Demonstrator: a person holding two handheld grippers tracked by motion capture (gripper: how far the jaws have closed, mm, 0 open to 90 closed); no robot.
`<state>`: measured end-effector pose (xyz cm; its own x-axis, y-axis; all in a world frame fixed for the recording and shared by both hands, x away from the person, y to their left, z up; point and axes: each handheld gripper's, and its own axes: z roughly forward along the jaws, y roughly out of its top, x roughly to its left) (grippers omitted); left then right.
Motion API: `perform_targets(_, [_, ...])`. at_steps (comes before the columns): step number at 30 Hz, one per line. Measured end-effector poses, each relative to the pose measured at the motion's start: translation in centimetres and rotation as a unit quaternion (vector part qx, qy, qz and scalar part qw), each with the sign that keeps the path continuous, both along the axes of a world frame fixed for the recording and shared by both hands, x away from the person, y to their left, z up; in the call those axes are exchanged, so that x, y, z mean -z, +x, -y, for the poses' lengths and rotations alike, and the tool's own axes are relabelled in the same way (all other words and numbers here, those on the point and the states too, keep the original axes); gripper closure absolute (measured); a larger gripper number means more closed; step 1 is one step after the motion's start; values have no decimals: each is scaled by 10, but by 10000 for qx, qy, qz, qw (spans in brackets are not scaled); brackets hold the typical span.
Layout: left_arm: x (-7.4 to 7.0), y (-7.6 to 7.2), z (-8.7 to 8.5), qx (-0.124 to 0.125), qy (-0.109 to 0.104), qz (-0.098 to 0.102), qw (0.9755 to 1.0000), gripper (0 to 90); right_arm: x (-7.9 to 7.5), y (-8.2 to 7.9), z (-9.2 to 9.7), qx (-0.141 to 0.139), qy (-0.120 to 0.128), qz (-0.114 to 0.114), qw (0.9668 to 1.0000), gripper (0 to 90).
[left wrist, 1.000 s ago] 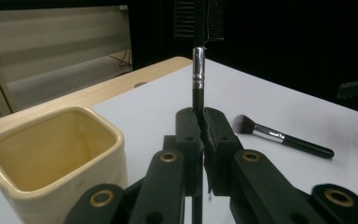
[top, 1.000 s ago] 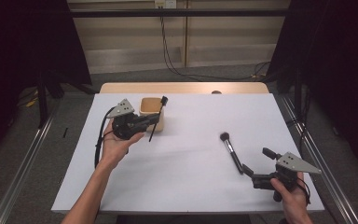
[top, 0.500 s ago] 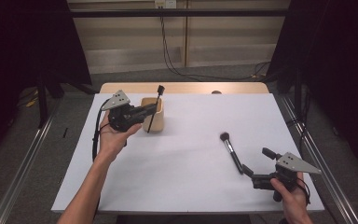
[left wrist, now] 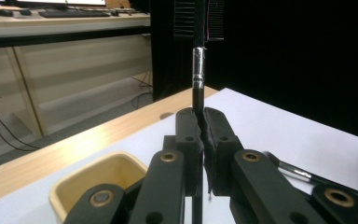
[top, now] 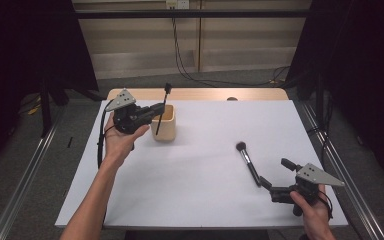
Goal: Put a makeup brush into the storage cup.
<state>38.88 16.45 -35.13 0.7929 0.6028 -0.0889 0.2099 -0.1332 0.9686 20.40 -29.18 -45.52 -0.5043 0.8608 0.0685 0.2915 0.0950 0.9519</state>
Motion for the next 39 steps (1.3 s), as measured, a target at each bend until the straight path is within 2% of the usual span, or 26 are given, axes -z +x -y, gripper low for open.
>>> perform_targets(6, [-4,8,0,-119,-42,45,9999,857,0,0,0,2,5,-9,10000,0])
perform_targets(14, [-11,18,-4,-279,15,118,9995,857,0,0,1,19,1,-28,10000,0])
perform_targets(18, [-13,23,-4,-312,-10,254,9992,857,0,-1,1,22,13,-20,10000,0])
perform_targets(20, [-13,25,-3,-298,-79,277,9991,857,0,-1,1,32,28,-27,10000,0])
perform_targets(24, [-11,31,-1,-391,-3,282,9988,857,0,0,1,14,26,-30,10000,0])
perform_targets(26, [-9,35,-1,-462,-99,262,9985,857,0,0,1,8,6,-41,10000,0])
perform_targets(29, [-4,38,-1,-464,-79,257,9986,857,0,-1,1,-4,4,-38,10000,0])
perform_targets(30, [-2,39,-1,-507,-4,272,9983,857,0,-1,1,-7,-2,-35,10000,0])
perform_targets(32, [1,42,-2,-529,-60,244,9983,857,0,0,1,0,6,-29,10000,0])
perform_targets(39, [1,46,-4,-611,-2,267,9978,857,1,0,1,-7,4,-46,10000,0])
